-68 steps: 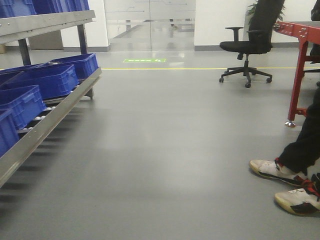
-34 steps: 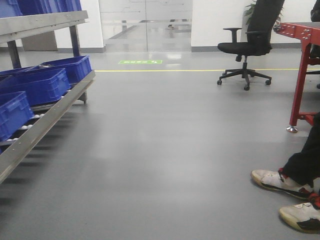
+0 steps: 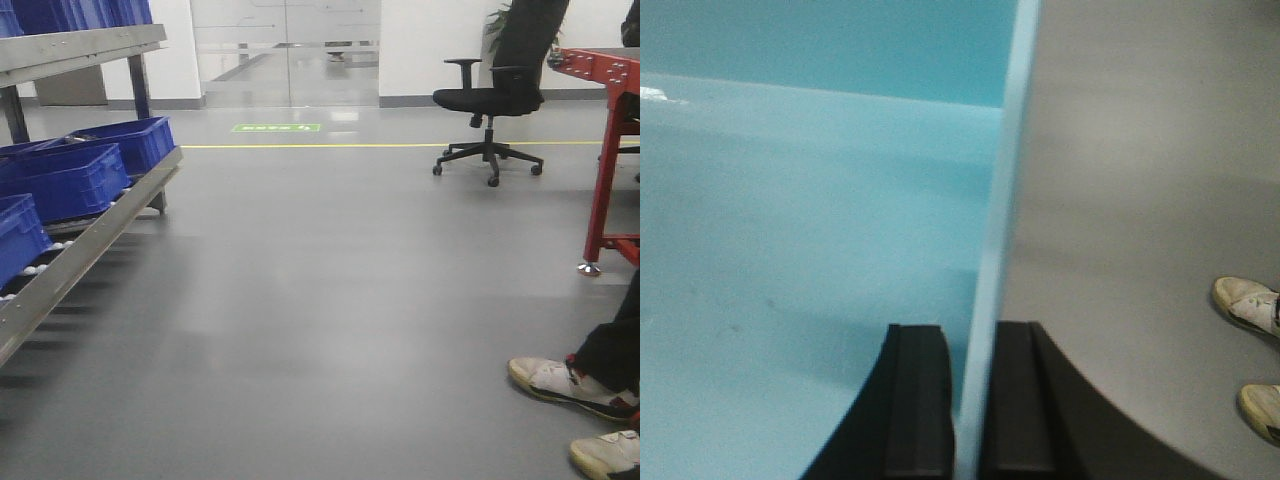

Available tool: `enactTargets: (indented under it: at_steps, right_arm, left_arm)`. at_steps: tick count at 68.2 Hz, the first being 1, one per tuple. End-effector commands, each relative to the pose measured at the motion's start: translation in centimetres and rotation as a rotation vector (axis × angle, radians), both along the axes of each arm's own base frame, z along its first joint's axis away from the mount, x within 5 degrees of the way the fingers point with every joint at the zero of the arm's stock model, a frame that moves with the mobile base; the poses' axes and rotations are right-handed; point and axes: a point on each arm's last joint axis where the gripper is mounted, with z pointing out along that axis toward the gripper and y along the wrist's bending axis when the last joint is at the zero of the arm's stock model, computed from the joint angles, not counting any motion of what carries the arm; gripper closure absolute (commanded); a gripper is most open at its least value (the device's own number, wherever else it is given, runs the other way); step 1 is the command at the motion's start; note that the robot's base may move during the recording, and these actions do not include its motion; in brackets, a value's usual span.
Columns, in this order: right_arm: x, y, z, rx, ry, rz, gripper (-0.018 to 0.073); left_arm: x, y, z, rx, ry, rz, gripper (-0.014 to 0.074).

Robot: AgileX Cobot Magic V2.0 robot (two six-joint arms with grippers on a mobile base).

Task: Move two blue bins to right shelf middle
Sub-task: 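Drive across the floor carrying the teal bin in both grippers, then turn the base to face the shelf of blue bins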

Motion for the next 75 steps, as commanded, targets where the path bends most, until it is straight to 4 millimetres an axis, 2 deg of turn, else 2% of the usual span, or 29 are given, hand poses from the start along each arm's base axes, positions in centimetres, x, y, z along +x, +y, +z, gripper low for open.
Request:
enactTargets:
  at_steps: [1,75]
  right_arm:
    - [-0.39,0.10,1.17,0.044,-0.065,0.017,0.0712]
    - [-0.39,0.10,1.17,0.044,-0.065,0.017,0.0712]
  left_arm:
    - [-0.38,-0.23,1.06,-0.044,-0.064,-0.027,0.0707]
    - [-0.37,-0.21,1.07,-0.041,-0.066,-0.025,0.0707]
